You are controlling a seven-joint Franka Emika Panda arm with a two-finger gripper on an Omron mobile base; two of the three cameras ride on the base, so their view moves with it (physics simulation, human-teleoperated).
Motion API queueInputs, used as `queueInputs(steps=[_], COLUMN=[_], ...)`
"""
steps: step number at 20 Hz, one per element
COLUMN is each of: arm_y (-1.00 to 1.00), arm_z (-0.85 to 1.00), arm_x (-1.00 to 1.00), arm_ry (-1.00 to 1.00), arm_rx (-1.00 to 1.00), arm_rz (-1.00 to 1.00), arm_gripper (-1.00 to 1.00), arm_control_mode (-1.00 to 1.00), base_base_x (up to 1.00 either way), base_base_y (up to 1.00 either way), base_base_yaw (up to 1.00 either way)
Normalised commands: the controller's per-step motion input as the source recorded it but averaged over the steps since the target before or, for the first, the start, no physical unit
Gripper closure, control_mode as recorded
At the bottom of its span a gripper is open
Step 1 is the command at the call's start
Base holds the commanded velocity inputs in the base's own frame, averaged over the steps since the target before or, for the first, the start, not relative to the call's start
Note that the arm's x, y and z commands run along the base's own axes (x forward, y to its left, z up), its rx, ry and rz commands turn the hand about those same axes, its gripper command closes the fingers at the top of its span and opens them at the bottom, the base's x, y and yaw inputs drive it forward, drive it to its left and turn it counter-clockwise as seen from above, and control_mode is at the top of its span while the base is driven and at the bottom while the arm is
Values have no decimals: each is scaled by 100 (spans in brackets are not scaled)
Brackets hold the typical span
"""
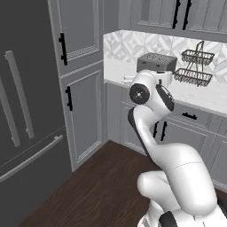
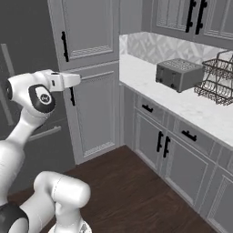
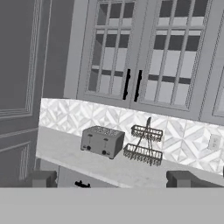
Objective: Gather all objects into one cabinet and sort the glasses and bowls to opposite sides.
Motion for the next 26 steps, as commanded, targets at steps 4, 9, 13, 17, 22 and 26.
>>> queueInputs(steps=[4, 9, 13, 17, 22, 26], arm_y=[0, 0, 0, 0, 0, 0], arm_z=[0, 0, 0, 0, 0, 0], arm_x=[0, 0, 0, 0, 0, 0], arm_ry=[0, 0, 0, 0, 0, 0], arm_rx=[0, 0, 0, 0, 0, 0], arm_rz=[0, 0, 0, 0, 0, 0], arm_gripper=[-100, -100, -100, -100, -100, -100], arm_control_mode=[100, 100, 100, 100, 100, 100], base_base_x=[0, 0, 0, 0, 1, 0], base_base_y=[-52, -50, -53, -100, -100, -100], base_base_yaw=[-17, -13, -6, -2, 0, 0])
